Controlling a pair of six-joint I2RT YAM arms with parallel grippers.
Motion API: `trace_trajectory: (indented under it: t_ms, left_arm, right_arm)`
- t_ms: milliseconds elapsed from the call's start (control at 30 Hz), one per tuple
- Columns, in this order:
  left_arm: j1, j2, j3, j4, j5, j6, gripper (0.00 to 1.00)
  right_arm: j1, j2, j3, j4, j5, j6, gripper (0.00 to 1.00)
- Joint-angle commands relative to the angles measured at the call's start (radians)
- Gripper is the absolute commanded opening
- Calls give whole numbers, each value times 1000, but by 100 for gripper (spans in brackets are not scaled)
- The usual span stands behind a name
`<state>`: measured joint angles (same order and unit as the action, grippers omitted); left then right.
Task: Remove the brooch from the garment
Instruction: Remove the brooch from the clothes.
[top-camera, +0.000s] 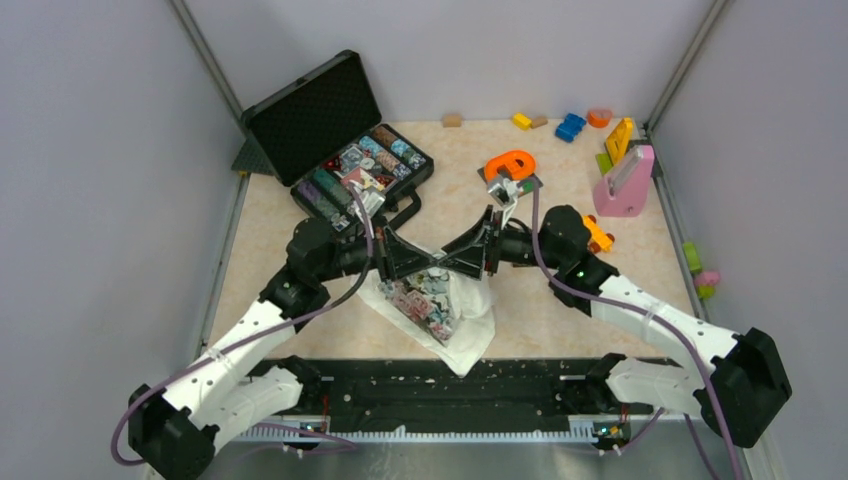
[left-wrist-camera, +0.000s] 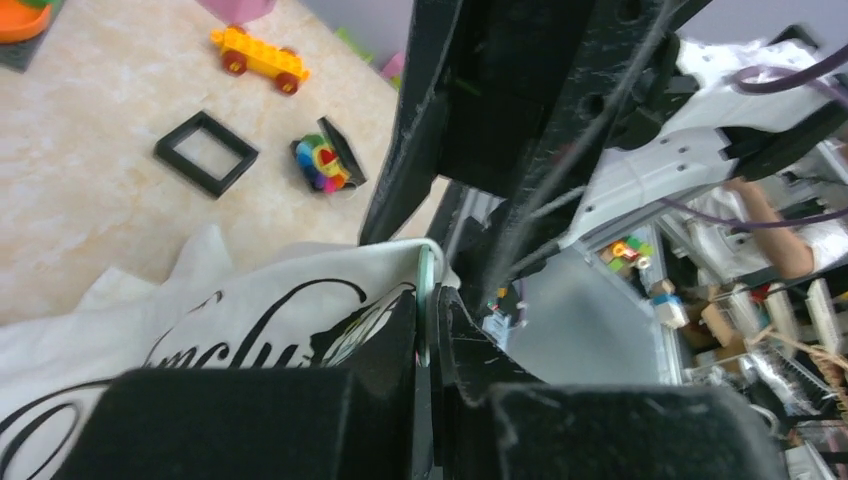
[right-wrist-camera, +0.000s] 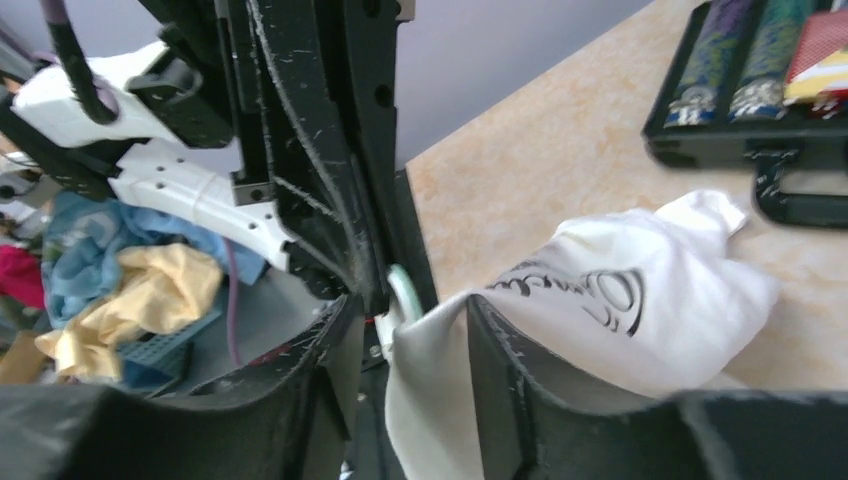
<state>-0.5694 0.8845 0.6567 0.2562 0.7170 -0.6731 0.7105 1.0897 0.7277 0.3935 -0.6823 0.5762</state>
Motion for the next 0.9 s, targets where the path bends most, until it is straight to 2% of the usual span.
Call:
trace_trajectory:
  t_ms: [0,67,200,267,367,533,667,767,867]
  left_arm:
    - [-13,29,175,-415,-109,188,0]
    - [-13,64,282,-630,-229,259,0]
    - [-33,183,505,-1004,-475,343,0]
    - [-76,224,569,-1098,-672,381,0]
    - [-137,259,625,-1133,-963,434,0]
    - [-210,272,613,-980,-1411,595,0]
    - [-242,281,600,-805,-1606,769,0]
    - [-251,220,532,-568,-1578,911,0]
    - [-251,104,403,-301,-1317,1069,0]
  right_arm:
    - [3,-18,21,-4,74,-141,54]
    - [3,-24,-3,-46,117,-227,61]
    - [3,-18,-63,-50,189,-323,64]
    - [3,-3,-85,-18,193,-316,64]
    - [3,16,-92,31,202,-305,64]
    - [3,14,-75,53,252,-317,64]
    - [4,2,-76,95,313,-317,64]
    - [3,-7,-76,123,341,-316,64]
    - [3,-24,-73,146,360,-322,64]
